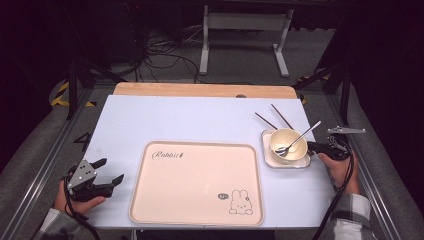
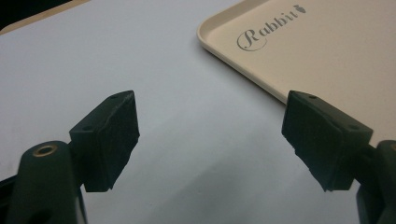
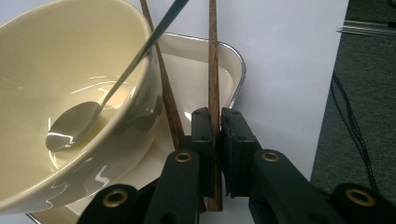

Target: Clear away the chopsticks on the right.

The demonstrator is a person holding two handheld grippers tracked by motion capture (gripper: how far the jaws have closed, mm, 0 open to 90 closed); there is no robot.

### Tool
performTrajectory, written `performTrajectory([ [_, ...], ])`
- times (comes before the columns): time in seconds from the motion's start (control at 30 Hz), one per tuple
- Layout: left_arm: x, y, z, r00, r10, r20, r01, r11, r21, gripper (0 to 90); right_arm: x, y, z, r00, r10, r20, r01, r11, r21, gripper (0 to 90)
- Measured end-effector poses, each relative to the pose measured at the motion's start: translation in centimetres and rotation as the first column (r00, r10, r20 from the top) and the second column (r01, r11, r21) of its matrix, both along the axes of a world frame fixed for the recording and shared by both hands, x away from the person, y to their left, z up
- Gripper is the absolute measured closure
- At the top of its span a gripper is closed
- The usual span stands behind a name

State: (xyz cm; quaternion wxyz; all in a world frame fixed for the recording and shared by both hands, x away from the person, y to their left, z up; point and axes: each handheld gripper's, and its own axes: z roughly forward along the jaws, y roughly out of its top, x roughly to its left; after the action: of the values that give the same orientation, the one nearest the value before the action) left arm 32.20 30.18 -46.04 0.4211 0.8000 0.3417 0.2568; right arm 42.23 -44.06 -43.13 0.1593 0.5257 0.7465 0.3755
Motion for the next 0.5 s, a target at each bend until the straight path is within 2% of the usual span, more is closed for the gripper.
performTrajectory([
  [0.07, 0.0, 0.0, 0.0, 1.0000, 0.001, 0.000, -0.001, 1.0000, -0.002, 19.7, 0.0, 0.0, 0.0, 1.0000, 0.004, 0.001, -0.004, 1.000, 0.002, 85.3],
  [0.37, 0.0, 0.0, 0.0, 1.0000, -0.001, 0.001, 0.001, 1.0000, -0.006, 19.7, -0.5, -0.4, 0.6, 0.9971, -0.050, 0.057, 0.050, 0.999, 0.000, 85.4],
  [0.5, 0.0, 0.0, 0.1, 1.0000, -0.001, 0.002, 0.001, 1.0000, -0.006, 19.7, -1.1, -0.8, 1.5, 0.9895, -0.085, 0.116, 0.084, 0.996, 0.021, 85.5],
])
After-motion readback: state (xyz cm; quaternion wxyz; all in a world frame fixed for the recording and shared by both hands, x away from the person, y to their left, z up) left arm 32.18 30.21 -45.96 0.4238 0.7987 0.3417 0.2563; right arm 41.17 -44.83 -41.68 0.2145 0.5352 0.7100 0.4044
